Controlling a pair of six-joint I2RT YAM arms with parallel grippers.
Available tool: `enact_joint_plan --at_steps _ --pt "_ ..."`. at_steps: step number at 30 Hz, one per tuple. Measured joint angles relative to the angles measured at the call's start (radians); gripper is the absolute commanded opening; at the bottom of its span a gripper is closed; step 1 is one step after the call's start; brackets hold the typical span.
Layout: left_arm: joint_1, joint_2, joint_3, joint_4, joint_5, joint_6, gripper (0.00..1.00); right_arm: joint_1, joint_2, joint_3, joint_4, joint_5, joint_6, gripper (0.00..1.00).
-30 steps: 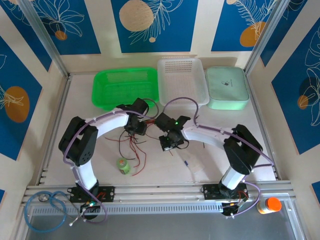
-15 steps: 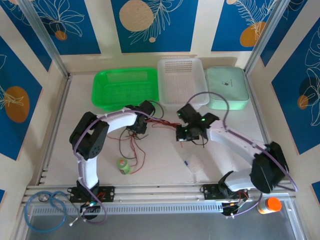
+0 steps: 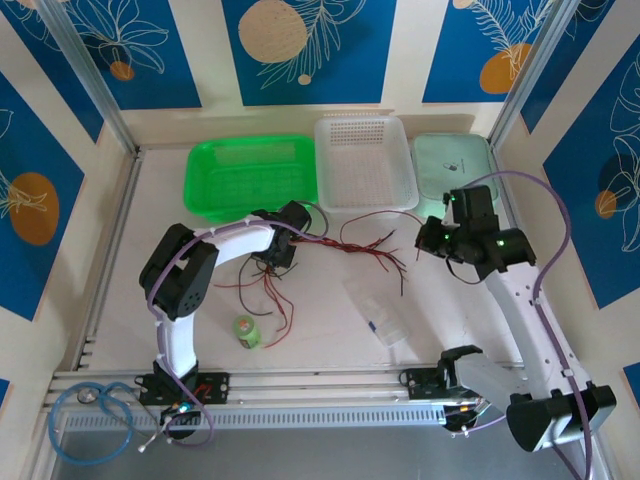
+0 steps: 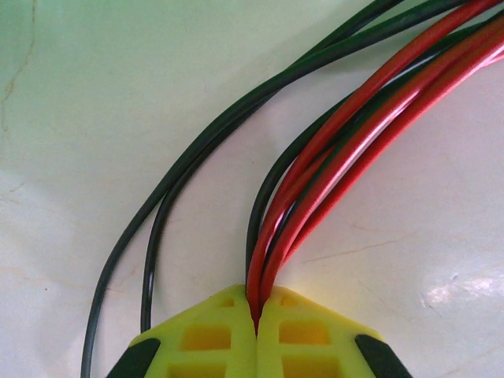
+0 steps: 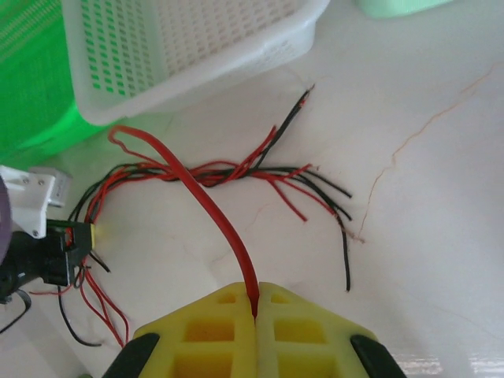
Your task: Untangle the cables
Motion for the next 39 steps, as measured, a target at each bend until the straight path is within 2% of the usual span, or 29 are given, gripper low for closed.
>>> enact_joint_plan --at_steps 9,16,23,39 --pt "0.000 0.000 -0.001 0.000 -0.002 0.000 0.00 -0.182 -0.002 0.334 -0.078 0.003 -0.103 0.00" --pt "0.000 0.000 -0.001 0.000 -0.003 0.000 0.00 -0.262 -0.002 0.509 -0.105 0.010 -0.169 0.00" --pt "0.000 0.000 -0.001 0.000 -0.003 0.000 0.00 -0.296 0.010 0.647 -0.121 0.025 -0.217 0.00" --pt "0.000 0.000 -0.001 0.000 -0.003 0.000 0.00 -0.301 0.136 0.933 -0.076 0.000 -0.238 0.00"
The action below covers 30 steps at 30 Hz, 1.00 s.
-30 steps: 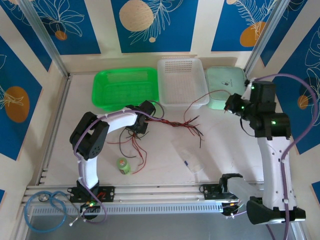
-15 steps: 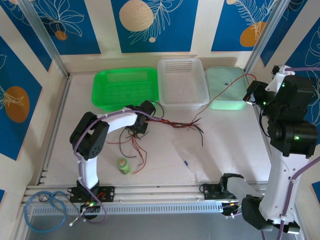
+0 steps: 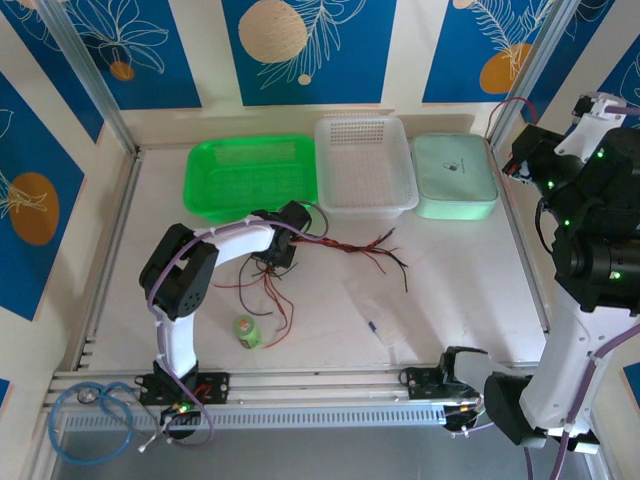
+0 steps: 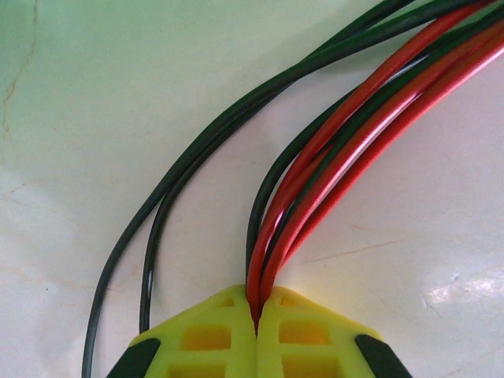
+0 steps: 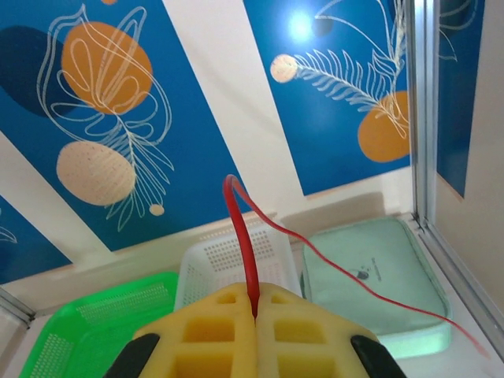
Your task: Untangle the cables
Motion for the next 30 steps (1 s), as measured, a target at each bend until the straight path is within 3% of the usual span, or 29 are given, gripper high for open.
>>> enact_joint_plan --at_steps 5,12,20,30 --pt "0.000 -0.005 0.000 0.000 0.006 0.000 0.02 0.000 0.072 0.059 0.024 -0.056 0.001 0.00" --pt "0.024 -0.041 -0.001 0.021 0.034 0.012 0.28 0.000 0.216 0.151 0.055 -0.146 0.018 0.00" --pt "0.029 -0.211 0.065 0.037 0.126 0.053 0.55 0.005 0.351 0.214 0.123 -0.246 0.069 0.00" --pt "0.029 -0.370 0.078 0.025 0.182 0.064 0.63 0.177 0.649 0.399 0.130 -0.252 0.057 0.00"
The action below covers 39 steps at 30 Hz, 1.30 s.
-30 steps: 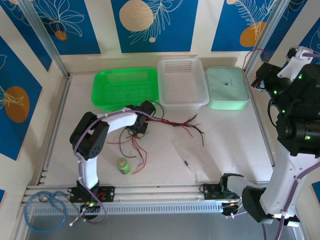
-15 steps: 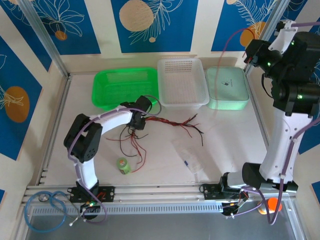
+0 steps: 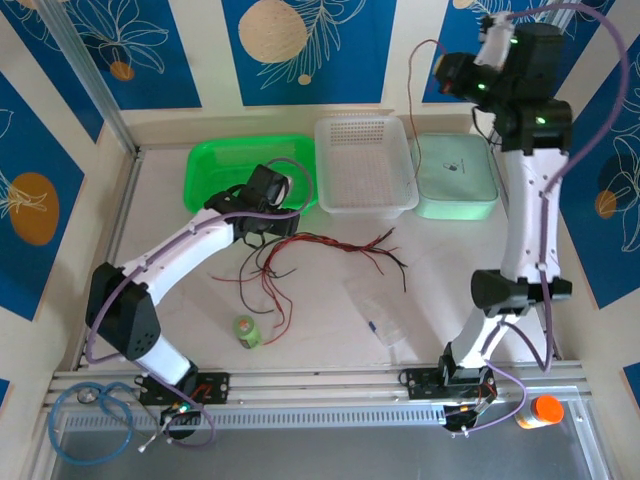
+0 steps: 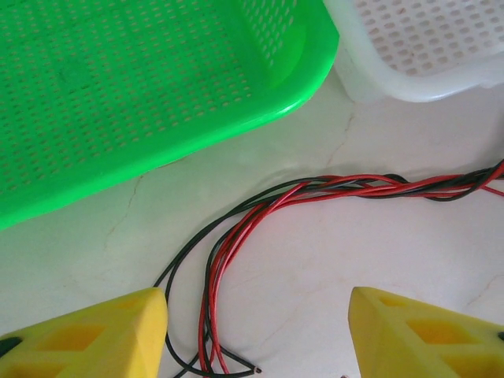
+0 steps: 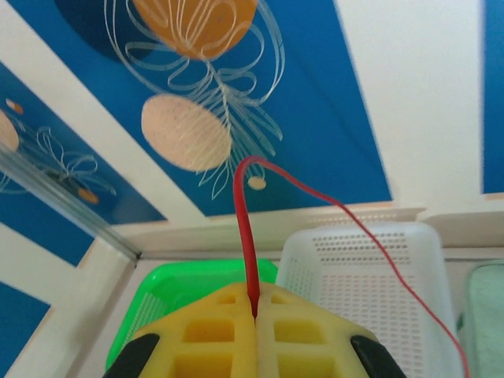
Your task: Untangle the cables
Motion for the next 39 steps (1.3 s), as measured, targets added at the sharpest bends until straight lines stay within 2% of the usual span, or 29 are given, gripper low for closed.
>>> enact_joint_plan --at_steps 7,13,15,18,21,24,30,32,35,37,39 --pt "0.000 -0.043 0.000 -0.043 -0.001 -0.001 0.63 0.124 0.111 0.002 -0.046 0.094 -0.066 0.00" --pt "0.000 -0.069 0.000 -0.075 -0.006 -0.011 0.61 0.138 0.100 0.021 -0.052 0.150 -0.091 0.00" --pt "0.000 -0.072 0.000 -0.083 -0.005 -0.014 0.58 0.144 0.071 -0.042 -0.029 0.177 -0.091 0.00" --pt "0.000 -0.072 0.000 -0.109 -0.005 -0.021 0.55 0.167 0.005 -0.249 0.033 0.221 -0.087 0.00" --pt "0.000 -0.072 0.005 -0.146 -0.005 -0.024 0.52 0.195 0.005 -0.425 0.093 0.257 -0.071 0.00" --pt "0.000 -0.072 0.013 -0.174 -0.005 -0.031 0.51 0.217 0.099 -0.500 0.122 0.286 -0.055 0.00" --pt "0.000 -0.072 0.015 -0.201 -0.005 -0.047 0.51 0.251 0.343 -0.503 0.138 0.357 -0.034 0.00" --pt "0.000 -0.072 0.015 -0.209 -0.005 -0.054 0.55 0.257 0.388 -0.503 0.134 0.375 -0.024 0.09" --pt "0.000 -0.066 0.017 -0.230 -0.005 -0.072 0.58 0.259 0.410 -0.504 0.122 0.394 0.005 0.35" --pt "0.000 -0.047 0.023 -0.249 -0.004 -0.088 0.58 0.260 0.407 -0.504 0.122 0.402 0.013 0.52" --pt "0.000 -0.016 0.024 -0.262 -0.004 -0.099 0.54 0.261 0.397 -0.517 0.130 0.405 0.016 0.61"
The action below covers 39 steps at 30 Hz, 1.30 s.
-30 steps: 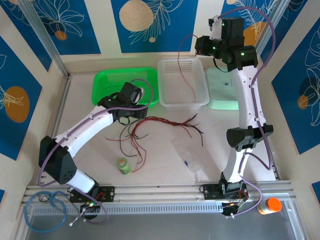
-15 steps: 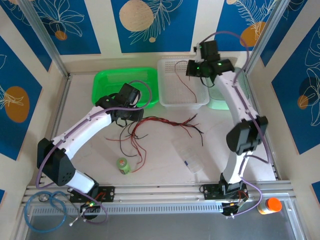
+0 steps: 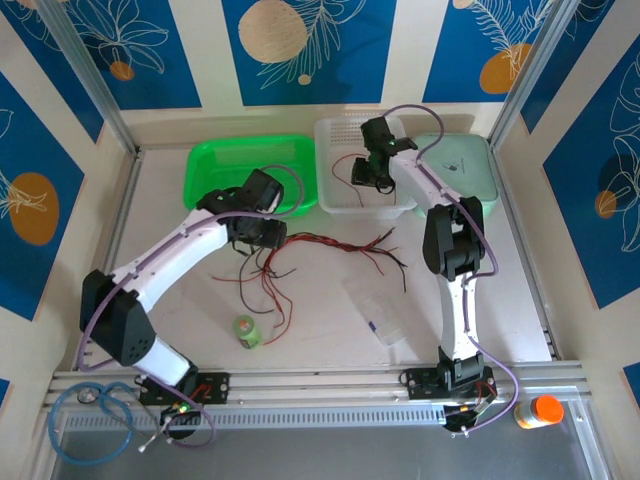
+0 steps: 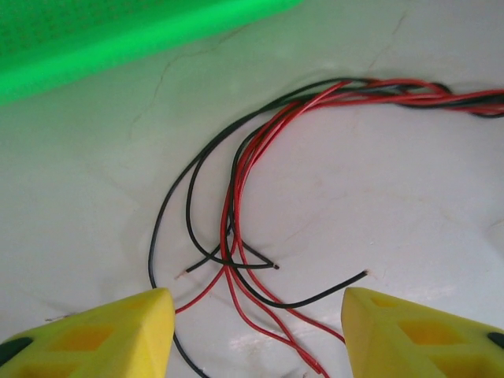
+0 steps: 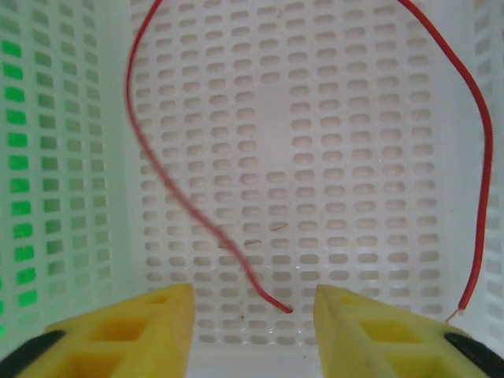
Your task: Untangle the cables
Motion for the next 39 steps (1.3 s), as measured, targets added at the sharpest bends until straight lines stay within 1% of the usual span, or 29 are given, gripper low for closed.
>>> enact_joint_plan --at_steps 2,6,10,15,19,24,27,30,31,32,34,35,39 --pt "0.000 0.045 0.000 -0.014 0.000 -0.019 0.50 0.000 -0.023 -0.029 0.006 0.000 0.001 0.64" --pt "0.000 0.109 -0.010 -0.018 0.000 -0.041 0.45 0.004 -0.098 -0.082 0.006 0.000 -0.006 0.64" --pt "0.009 0.154 -0.026 -0.002 0.000 -0.056 0.40 0.023 -0.259 -0.177 0.029 0.000 -0.023 0.64" --pt "0.043 0.225 -0.071 0.052 -0.001 -0.071 0.33 0.104 -0.505 -0.358 0.082 -0.007 -0.031 0.60" --pt "0.072 0.284 -0.109 0.085 -0.019 -0.079 0.29 0.185 -0.635 -0.519 0.118 -0.024 -0.023 0.55" --pt "0.110 0.292 -0.171 0.147 -0.031 -0.097 0.29 0.278 -0.668 -0.668 0.123 -0.031 0.011 0.52" --pt "0.134 0.292 -0.193 0.193 -0.017 -0.101 0.29 0.325 -0.668 -0.726 0.122 -0.031 0.045 0.51" --pt "0.139 0.295 -0.203 0.226 0.011 -0.102 0.27 0.356 -0.668 -0.755 0.122 -0.031 0.076 0.49" --pt "0.139 0.296 -0.203 0.229 0.015 -0.103 0.25 0.362 -0.668 -0.759 0.124 -0.031 0.084 0.48" --pt "0.139 0.296 -0.204 0.230 0.017 -0.104 0.19 0.366 -0.668 -0.762 0.126 -0.032 0.093 0.47" --pt "0.139 0.296 -0.204 0.237 0.026 -0.103 0.03 0.370 -0.668 -0.763 0.127 -0.031 0.106 0.45" --pt "0.139 0.296 -0.204 0.243 0.030 -0.105 0.00 0.372 -0.668 -0.763 0.129 -0.031 0.112 0.44" --pt "0.139 0.288 -0.212 0.253 0.026 -0.112 0.00 0.375 -0.670 -0.763 0.134 -0.031 0.124 0.44"
